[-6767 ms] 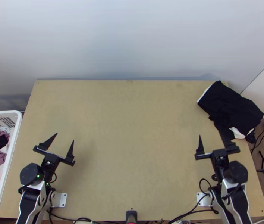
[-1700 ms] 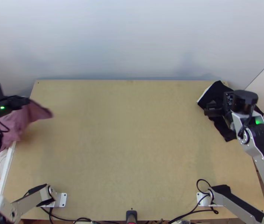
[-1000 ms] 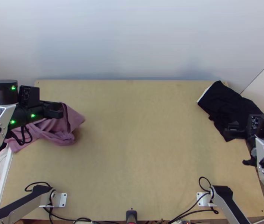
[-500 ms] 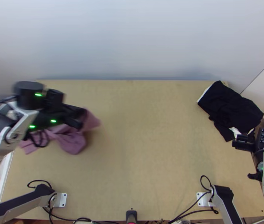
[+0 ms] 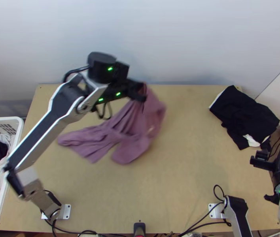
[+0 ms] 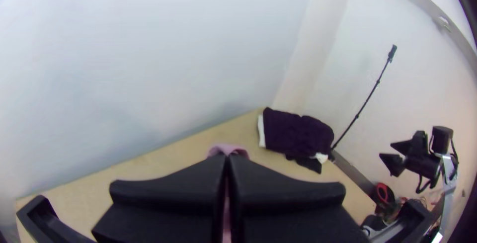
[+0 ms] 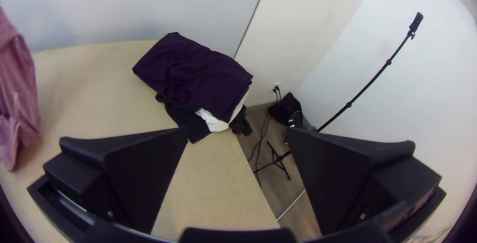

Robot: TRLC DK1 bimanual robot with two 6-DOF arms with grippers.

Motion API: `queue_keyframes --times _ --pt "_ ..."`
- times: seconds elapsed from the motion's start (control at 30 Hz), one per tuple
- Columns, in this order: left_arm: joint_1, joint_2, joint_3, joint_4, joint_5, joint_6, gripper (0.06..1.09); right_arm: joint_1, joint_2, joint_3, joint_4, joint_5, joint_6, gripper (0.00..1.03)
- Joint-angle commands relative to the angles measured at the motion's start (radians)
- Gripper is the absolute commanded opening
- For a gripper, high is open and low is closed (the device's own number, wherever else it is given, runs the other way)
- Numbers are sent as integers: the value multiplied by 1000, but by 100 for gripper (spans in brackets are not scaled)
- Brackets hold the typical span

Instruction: Fold the t-shirt

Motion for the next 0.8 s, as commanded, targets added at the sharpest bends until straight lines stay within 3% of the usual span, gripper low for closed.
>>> queue_keyframes --times 0.0,0.07,0.23,0.27,0.3,0.33,0.37,0.4,0.43,0.77 --pt "-114 179 126 122 -174 151 10 -31 -46 -65 -13 -9 9 93" --pt "-142 226 65 96 -173 270 10 -37 -57 -89 -18 -26 17 93" --pt "-166 300 -23 -36 -127 273 10 -29 -54 -109 -19 -45 20 93" --pt "-166 308 -33 -37 -127 269 14 -25 -51 -112 -19 -48 20 93" --pt "-163 318 -35 -39 -127 261 23 -19 -46 -114 -21 -57 20 93" --pt "-155 329 -35 -45 -127 234 39 -11 -40 -117 -21 -63 20 93" --pt "-145 337 -36 -47 -127 210 61 -2 -34 -117 -21 -69 21 93" --pt "-129 346 -36 -47 -127 201 93 9 -28 -117 -21 -77 24 94" --pt "-112 354 -36 -42 -131 203 105 17 -20 -117 -21 -88 26 94" --pt "256 367 99 -79 -145 270 104 164 81 -89 -28 -167 32 95"
